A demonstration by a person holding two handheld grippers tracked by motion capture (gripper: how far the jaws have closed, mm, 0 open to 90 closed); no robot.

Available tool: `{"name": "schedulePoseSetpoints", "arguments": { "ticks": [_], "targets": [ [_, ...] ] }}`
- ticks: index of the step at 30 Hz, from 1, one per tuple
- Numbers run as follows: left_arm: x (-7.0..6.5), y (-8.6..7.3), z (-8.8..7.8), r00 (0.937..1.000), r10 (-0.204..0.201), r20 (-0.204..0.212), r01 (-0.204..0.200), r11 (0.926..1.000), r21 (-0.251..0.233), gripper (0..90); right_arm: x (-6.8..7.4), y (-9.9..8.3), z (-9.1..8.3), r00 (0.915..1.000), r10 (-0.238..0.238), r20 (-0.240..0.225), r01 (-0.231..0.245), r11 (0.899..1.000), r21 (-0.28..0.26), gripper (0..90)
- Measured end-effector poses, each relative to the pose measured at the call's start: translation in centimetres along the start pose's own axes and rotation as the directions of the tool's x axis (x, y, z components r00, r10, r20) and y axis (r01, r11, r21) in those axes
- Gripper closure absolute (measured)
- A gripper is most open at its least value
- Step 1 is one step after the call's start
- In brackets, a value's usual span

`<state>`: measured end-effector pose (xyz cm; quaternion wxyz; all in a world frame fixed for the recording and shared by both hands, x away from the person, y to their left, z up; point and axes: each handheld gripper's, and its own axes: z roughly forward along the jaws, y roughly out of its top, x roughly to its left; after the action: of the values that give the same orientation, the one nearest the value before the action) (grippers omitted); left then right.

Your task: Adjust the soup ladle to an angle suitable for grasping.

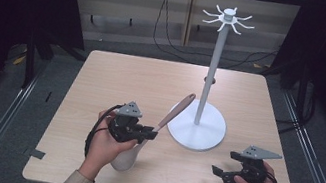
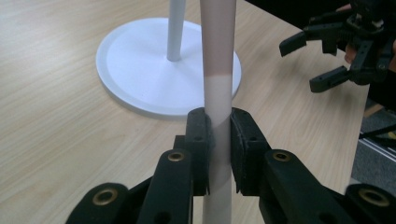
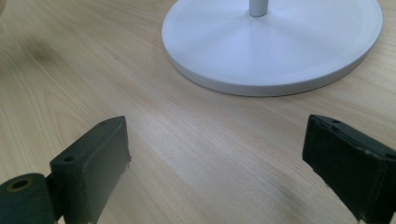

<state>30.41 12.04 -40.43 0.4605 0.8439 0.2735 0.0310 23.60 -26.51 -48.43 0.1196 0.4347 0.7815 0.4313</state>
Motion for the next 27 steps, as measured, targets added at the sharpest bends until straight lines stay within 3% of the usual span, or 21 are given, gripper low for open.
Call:
{"name": "schedulePoseSetpoints", "arguments": {
  "ticks": [27],
  "targets": [
    [0.7, 1.2, -0.7, 0.999, -0.004, -0.045, -0.001, 0.9941, -0.108, 79.0, -0.2, 0.0, -0.1, 0.9999, 0.008, 0.008, -0.008, 1.0, -0.004, 7.1]
  ]
}}
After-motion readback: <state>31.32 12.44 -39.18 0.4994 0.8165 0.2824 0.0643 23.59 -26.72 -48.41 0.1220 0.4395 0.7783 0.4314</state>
